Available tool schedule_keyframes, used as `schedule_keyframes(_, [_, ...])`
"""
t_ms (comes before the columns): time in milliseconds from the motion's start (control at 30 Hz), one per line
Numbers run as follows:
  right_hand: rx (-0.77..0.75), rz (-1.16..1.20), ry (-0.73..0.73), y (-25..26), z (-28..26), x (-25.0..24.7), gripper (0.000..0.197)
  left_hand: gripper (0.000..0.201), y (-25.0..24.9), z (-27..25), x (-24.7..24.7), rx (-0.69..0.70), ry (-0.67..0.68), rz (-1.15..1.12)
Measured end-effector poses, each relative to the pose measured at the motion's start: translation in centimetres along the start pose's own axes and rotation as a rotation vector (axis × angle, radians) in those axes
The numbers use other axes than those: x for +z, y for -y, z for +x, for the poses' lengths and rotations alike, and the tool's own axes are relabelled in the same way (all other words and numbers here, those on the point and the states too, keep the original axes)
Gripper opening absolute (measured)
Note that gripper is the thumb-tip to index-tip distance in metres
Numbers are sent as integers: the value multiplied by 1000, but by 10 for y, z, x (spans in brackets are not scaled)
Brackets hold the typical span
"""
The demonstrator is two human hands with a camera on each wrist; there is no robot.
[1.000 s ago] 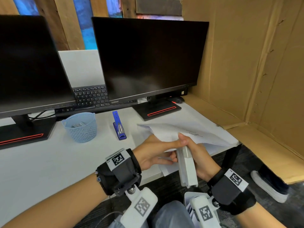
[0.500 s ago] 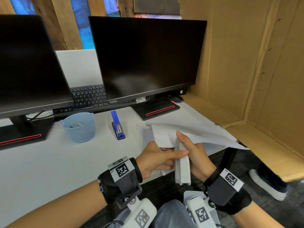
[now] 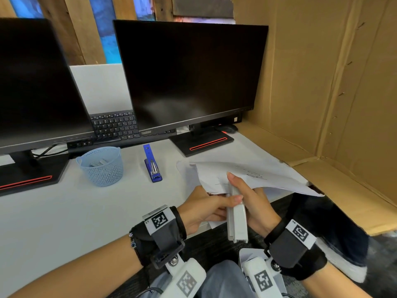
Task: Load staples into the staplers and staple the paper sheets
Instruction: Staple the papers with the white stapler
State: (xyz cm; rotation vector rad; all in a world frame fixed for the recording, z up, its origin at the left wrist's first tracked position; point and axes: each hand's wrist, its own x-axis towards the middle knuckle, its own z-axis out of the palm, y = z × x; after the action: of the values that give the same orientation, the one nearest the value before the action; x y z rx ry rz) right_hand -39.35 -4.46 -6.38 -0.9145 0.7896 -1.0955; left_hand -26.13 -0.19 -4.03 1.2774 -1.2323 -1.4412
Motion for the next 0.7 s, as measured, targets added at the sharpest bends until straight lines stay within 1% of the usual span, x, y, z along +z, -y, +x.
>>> schedule_keyframes(100, [-30,7,30,4,0,1,46,35,-3,0,0,33,9,10])
schedule_keyframes(200, [-27,-3,52,5,0,0,48,35,-3,0,-1,18,25,9])
schedule_keyframes(367, [43,-83,141,8,0,-5,56,41,-3,-2,-8,-40,96,64])
schedule_keyframes(433, [84,-104,173,10,0,-6,55,43,-7,-2,-15,-52,104,90])
schedule_keyframes(467, [113,-113,190,11,0,-6,54,47,-10,-1,-20,-64,101,91])
schedule_keyframes(533, [166,-111,217,12,-1,-5,51,55,-12,2,-30,-117,77,30])
schedule_keyframes(567, [183,-103,226,12,0,-6,49,54,-12,4,-36,-145,57,-24])
schedule_keyframes(633, [211,-79,257,12,1,-5,48,45,-9,8,-44,-157,-5,-105])
schedule_keyframes(700, [255,-64,293,12,1,-6,51,38,-5,12,-48,-123,-68,-149])
